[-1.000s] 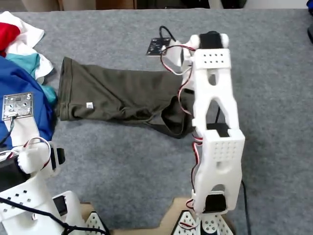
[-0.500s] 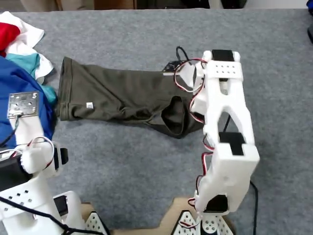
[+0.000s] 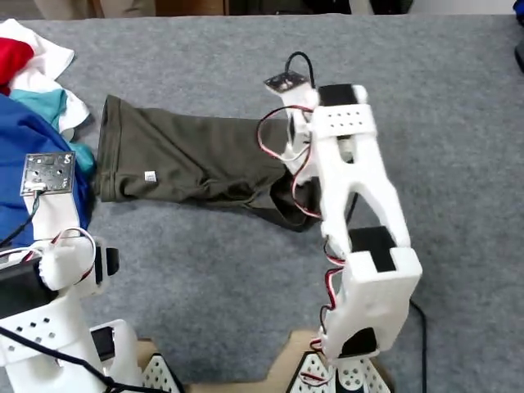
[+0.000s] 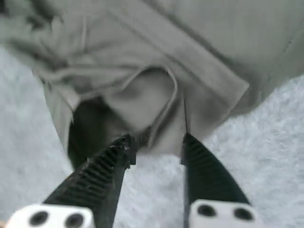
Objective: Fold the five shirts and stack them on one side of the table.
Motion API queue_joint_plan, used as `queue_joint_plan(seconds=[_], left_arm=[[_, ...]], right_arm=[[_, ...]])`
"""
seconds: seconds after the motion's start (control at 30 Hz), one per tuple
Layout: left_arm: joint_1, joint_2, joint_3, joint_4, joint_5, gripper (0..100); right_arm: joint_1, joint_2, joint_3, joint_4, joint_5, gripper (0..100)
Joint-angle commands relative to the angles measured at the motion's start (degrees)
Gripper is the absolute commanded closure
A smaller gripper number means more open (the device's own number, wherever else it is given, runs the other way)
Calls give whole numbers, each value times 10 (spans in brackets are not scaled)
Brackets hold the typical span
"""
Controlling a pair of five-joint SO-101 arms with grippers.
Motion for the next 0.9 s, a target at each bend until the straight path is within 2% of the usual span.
queue_joint_plan(seconds=[0.0, 0.27, 0.57, 0.73, 0.87], left_arm=[[2, -2, -3, 4, -1, 799], [3, -2, -3, 4, -2, 799], [3, -1, -3, 4, -2, 799], [5, 0, -3, 4, -2, 799], [4, 0, -3, 4, -2, 799]], right_arm=[[-7, 15, -3, -33, -47, 865], [-4, 57, -6, -40, -58, 868], [44, 73, -5, -43, -55, 871], [64, 73, -7, -57, -53, 956], [64, 73, -7, -73, -53, 964]])
